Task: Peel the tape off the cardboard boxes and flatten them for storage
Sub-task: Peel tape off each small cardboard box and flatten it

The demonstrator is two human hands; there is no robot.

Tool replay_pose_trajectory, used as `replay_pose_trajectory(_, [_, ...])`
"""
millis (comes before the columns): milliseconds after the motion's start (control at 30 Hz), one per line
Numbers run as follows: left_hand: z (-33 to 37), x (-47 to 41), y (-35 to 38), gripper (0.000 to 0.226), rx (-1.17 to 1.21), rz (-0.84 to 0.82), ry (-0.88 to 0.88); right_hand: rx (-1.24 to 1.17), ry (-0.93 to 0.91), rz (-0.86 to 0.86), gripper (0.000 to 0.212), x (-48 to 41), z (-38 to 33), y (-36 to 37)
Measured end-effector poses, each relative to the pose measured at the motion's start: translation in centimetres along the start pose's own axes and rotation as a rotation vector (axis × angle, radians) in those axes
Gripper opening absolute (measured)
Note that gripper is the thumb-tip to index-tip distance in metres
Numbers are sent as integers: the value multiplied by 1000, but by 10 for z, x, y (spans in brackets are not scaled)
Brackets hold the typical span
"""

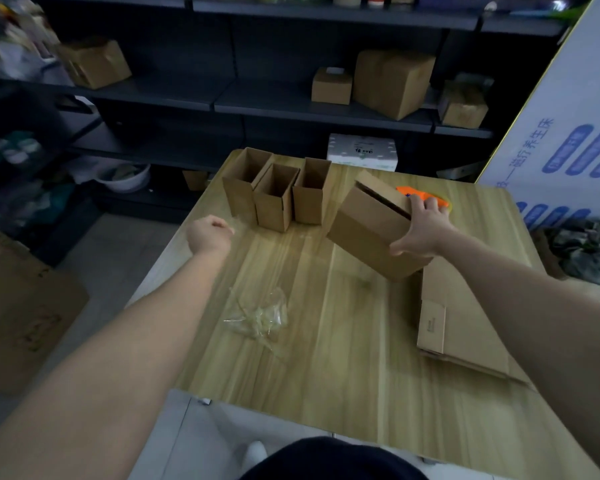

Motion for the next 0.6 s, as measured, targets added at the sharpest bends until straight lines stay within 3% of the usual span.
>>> replay_pose_trajectory(133, [-16, 33, 41, 17, -318, -355, 340, -113, 2, 2, 112, 4, -19, 7])
replay_pose_trajectory(233, [-45, 61, 70, 21, -403, -647, 388, -167, 3, -11, 113, 4, -24, 11])
replay_pose_trajectory(467, [-70, 103, 98, 17, -330, -1019, 153, -181, -14, -48, 111, 5, -22, 20])
replay_pose_trajectory(600, [-62, 101, 91, 13, -224, -1114, -57, -217, -44, -75, 110, 4, -30, 25])
Point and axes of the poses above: each hand's wrist, its own x-axis away from the middle knuckle, its own y-axis out of the palm, z = x × y, the point moved 3 cm from there along -x, towards the middle knuckle, and after that the axes turned 14 degrees about y, right-handed, at the moved point
